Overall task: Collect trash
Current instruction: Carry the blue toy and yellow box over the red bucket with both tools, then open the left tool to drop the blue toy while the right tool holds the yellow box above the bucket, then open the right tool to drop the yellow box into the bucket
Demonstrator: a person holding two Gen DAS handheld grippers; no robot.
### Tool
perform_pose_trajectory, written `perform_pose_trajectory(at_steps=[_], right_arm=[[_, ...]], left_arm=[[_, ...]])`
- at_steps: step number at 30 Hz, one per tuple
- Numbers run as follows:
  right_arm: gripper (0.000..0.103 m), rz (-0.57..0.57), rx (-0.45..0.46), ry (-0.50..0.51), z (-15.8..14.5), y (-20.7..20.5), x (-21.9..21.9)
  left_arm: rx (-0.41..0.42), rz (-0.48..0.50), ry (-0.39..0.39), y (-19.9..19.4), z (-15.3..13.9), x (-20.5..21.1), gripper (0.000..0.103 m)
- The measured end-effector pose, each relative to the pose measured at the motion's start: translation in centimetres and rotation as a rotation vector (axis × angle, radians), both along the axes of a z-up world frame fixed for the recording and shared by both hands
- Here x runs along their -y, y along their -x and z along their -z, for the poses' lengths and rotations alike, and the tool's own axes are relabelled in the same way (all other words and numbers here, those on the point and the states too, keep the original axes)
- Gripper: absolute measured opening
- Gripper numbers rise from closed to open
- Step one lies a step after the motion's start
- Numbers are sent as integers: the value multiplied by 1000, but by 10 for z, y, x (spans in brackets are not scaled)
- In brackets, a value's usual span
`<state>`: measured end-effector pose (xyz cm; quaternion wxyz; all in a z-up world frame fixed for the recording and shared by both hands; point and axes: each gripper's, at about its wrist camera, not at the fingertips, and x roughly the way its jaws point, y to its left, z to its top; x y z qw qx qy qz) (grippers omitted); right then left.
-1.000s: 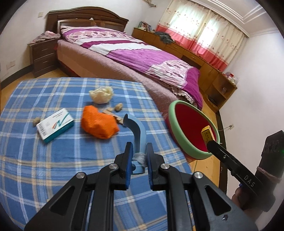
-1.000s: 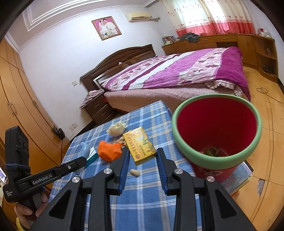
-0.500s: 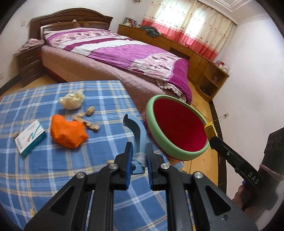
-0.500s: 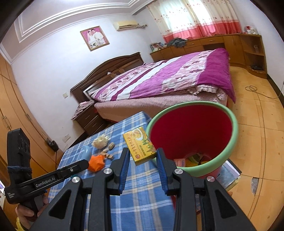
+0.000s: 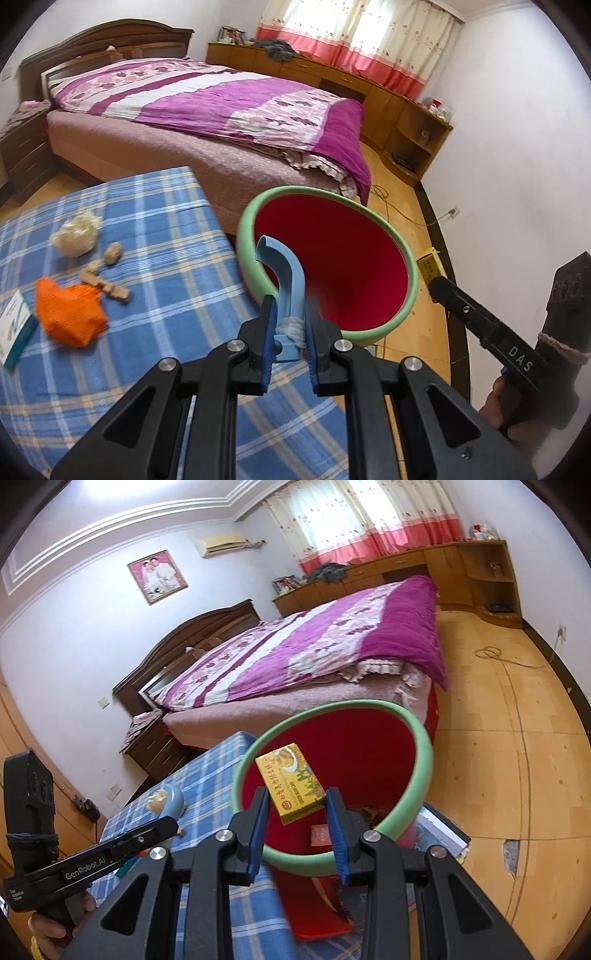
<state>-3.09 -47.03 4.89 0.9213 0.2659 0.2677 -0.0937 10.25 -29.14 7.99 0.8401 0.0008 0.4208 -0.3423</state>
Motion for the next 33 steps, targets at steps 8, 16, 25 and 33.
perform_pose_trajectory(at_steps=[8,16,25,33], right_arm=[[34,36,-48,-37,24,-8,28],[35,33,-85,-47,34,-23,42],[40,19,-100,-49,35,-26,47],[46,15,-105,-60,36,-27,44]], left_arm=[[-14,52,-38,-8,17,38,14],[-32,70,-64,-15,34,60,14],[-27,57,-53,-18,39,67,23],[-30,40,-41,-19,38,60,23]])
